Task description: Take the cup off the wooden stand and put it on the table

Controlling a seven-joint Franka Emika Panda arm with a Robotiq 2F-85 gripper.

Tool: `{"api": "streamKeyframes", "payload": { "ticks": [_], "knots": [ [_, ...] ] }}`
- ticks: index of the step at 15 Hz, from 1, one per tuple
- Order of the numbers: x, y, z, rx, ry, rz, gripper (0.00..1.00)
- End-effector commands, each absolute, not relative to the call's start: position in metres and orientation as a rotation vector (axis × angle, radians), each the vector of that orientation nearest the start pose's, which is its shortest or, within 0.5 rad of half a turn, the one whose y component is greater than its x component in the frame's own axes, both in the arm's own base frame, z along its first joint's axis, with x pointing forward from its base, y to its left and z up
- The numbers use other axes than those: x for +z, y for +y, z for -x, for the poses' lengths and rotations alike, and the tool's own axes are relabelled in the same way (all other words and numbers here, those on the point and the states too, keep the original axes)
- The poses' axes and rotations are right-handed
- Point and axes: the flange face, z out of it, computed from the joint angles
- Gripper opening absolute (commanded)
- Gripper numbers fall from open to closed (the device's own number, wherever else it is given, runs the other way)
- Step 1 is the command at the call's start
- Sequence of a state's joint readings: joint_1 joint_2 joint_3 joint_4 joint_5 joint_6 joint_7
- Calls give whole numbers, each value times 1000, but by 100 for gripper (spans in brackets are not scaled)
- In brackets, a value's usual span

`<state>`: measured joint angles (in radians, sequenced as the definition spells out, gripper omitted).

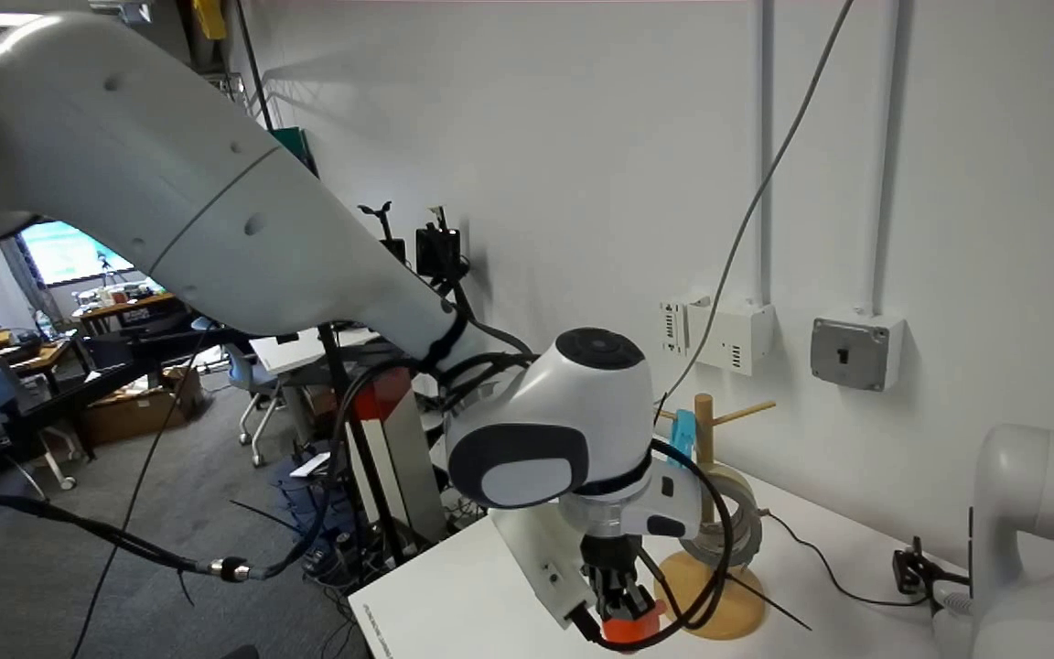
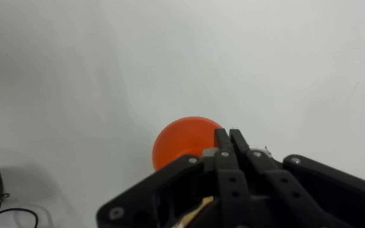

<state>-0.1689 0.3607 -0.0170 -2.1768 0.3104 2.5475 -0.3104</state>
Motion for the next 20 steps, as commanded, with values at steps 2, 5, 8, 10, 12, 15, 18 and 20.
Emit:
{"api": "streamKeyframes", "payload": {
  "ticks": [2, 5, 8, 10, 12, 15, 18, 20],
  "knots": [
    [193, -132, -583, 14, 309, 2967, 1],
    [173, -146, -594, 69, 408, 2924, 1],
    [157, -163, -601, 111, 502, 2905, 1],
    [147, -175, -603, 142, 584, 2868, 1],
    [139, -185, -603, 175, 644, 2849, 1],
    [127, -197, -603, 224, 724, 2804, 1],
    [118, -203, -604, 278, 776, 2775, 1],
    [111, -204, -604, 318, 803, 2770, 1]
  ]
}}
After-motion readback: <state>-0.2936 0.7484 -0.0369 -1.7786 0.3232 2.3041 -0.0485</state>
